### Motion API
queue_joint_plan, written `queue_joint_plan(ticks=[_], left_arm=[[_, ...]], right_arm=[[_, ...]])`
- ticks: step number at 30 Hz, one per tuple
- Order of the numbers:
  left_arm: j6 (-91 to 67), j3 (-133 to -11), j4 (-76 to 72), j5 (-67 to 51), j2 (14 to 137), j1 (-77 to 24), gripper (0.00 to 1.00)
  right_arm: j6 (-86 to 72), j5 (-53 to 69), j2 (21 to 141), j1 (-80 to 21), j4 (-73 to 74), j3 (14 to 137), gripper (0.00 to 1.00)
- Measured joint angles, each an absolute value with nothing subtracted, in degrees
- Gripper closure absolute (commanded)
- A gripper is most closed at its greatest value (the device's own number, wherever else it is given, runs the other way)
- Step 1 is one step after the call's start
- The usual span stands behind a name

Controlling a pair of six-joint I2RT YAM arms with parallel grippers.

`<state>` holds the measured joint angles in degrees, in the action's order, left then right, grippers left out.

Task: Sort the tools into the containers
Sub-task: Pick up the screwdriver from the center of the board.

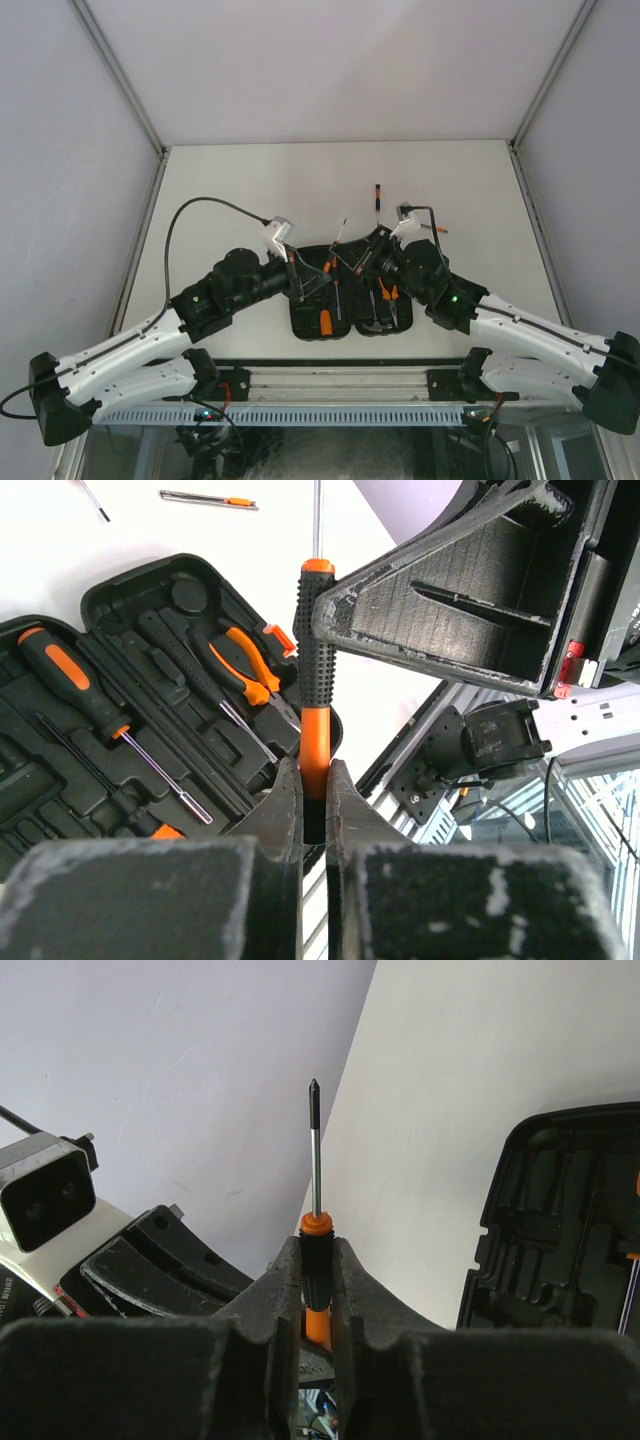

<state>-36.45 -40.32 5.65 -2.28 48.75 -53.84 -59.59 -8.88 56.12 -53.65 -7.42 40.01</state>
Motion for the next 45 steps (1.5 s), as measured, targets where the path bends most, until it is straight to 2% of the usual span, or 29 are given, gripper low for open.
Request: queue_joint_plan(ticks=[3, 9, 13, 16, 24, 31, 45], left_arm=[[-36.4, -40.3, 5.7, -2.3, 48.8, -53.8, 1.0], [-36.3, -40.3, 7.0, -2.1, 47.8, -54.0, 1.0], [-36.2, -40.3, 9.1, 1.6, 46.0, -53.9, 1.0], [-35.4, -40.3, 11.2, 5.1, 44.4, -53.7, 1.0], [-32.2, -40.5, 15.9, 11.5, 42.1, -53.7, 1.0], [-27.7, -42.4, 19.9, 13.7, 40.7, -53.7, 1.0], [-21.8, -45.6, 24.8, 12.7, 41.3, -53.7, 1.0]], right_arm=[[-59.5, -8.5, 56.1, -53.6, -7.4, 40.0, 0.98], [-57.3, -6.8, 56.0, -53.6, -7.5, 40.0, 0.78], [-54.3, -4.6, 54.3, -53.2, -7.4, 40.0, 0.6], [-52.0, -3.7, 52.1, -53.1, -7.0, 40.0, 0.54], [-42.3, -4.6, 45.1, -52.2, -0.8, 40.0, 0.5], [-30.6, -6.0, 39.0, -48.1, 3.2, 40.0, 0.51], [-11.2, 1.7, 39.4, -46.6, 5.0, 40.6, 0.55]])
